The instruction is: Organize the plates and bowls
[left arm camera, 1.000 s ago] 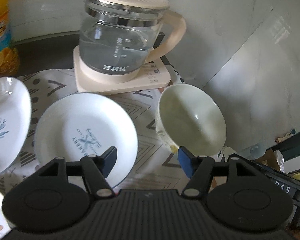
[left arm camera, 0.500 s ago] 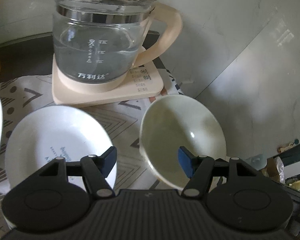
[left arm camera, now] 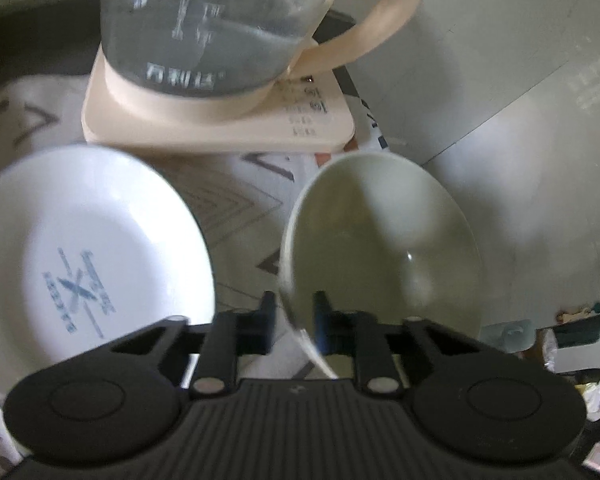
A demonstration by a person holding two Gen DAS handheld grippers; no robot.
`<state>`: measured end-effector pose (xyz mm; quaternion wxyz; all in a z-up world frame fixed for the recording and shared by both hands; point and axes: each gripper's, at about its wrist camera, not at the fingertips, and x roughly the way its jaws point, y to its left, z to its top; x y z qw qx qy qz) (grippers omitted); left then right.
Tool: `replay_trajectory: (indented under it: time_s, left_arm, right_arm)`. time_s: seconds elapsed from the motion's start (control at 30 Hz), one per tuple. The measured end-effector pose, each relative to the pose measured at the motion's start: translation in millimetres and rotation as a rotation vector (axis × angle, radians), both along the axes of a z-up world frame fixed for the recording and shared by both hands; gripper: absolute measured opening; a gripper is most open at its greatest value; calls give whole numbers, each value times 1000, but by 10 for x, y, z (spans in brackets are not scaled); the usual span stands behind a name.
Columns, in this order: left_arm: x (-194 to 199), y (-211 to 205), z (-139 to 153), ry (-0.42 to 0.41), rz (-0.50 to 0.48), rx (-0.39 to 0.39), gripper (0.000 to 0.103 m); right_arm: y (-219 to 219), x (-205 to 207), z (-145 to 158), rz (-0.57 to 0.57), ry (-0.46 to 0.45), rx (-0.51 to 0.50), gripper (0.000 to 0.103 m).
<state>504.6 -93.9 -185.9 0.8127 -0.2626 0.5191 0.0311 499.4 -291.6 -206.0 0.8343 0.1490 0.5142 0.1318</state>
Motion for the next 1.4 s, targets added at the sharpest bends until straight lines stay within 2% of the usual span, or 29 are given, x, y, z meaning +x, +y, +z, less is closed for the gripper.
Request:
replay_trajectory:
  time_s: [0.33, 0.77, 1.13, 1.4]
  left_arm:
    - [-195, -34, 115, -23, -29, 18, 13]
    - [-540, 113, 550, -113, -62, 24, 14]
    - [-1015, 310, 819, -168, -87, 46, 14]
    - [-1353, 415, 888, -167, -105, 35, 14]
  right_arm:
    - [13, -160, 69, 12, -26, -18, 21]
    - [101, -552, 484, -5, -100, -5, 21]
    - [293, -973, 801, 7, -159, -17, 21]
    - [409, -1297, 929, 9, -182, -24, 22]
